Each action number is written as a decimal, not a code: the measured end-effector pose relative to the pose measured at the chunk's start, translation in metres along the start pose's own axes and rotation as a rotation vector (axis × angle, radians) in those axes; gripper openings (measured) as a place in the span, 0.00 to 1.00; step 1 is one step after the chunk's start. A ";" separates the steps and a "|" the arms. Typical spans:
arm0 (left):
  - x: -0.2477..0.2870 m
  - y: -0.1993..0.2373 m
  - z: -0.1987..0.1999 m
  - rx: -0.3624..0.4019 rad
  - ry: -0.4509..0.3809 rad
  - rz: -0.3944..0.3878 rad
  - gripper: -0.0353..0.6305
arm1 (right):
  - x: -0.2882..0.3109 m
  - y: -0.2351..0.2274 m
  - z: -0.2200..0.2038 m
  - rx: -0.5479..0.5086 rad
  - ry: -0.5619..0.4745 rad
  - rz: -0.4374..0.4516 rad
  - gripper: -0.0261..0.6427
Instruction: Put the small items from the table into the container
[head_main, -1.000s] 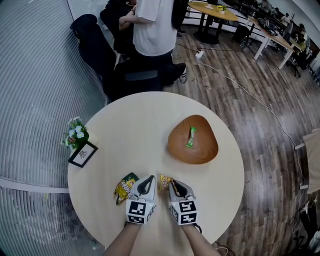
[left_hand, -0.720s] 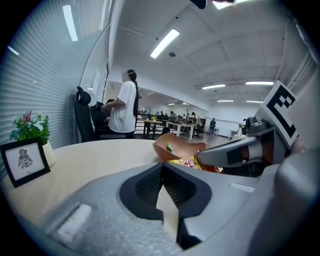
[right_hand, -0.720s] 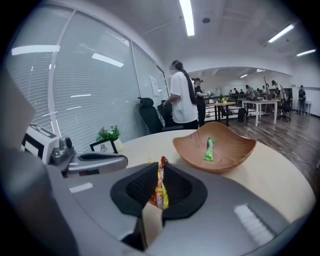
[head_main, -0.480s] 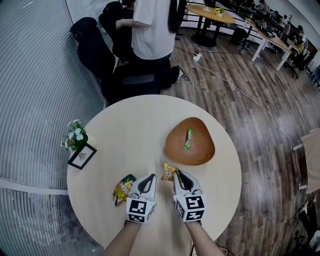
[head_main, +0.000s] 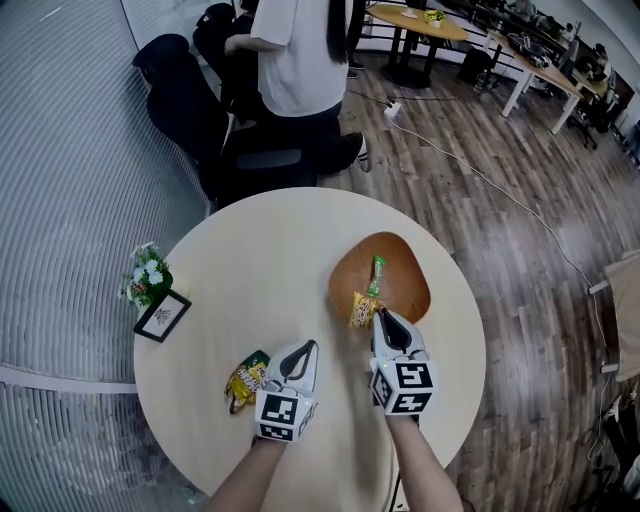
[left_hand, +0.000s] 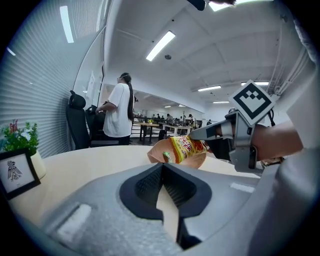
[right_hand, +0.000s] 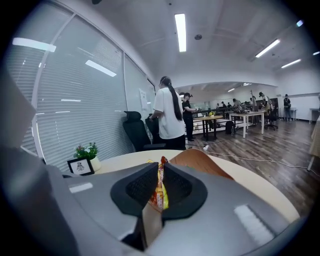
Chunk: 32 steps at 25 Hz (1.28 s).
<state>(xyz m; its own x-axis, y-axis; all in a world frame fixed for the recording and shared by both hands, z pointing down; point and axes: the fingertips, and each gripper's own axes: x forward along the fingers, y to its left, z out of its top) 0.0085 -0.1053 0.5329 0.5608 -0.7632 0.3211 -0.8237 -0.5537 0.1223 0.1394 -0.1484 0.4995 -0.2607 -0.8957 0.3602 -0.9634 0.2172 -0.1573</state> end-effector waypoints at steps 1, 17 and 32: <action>0.002 0.000 -0.002 -0.001 0.004 -0.001 0.06 | 0.004 -0.006 0.001 0.005 0.000 -0.008 0.09; 0.024 -0.001 -0.003 -0.010 0.014 -0.012 0.06 | 0.058 -0.051 -0.019 -0.018 0.123 -0.127 0.09; 0.008 0.011 -0.004 -0.022 0.009 0.012 0.06 | 0.045 -0.025 -0.021 -0.035 0.106 -0.100 0.14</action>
<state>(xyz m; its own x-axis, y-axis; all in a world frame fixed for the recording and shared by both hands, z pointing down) 0.0038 -0.1161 0.5403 0.5500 -0.7666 0.3314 -0.8321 -0.5371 0.1385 0.1501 -0.1857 0.5389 -0.1663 -0.8680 0.4679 -0.9861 0.1436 -0.0841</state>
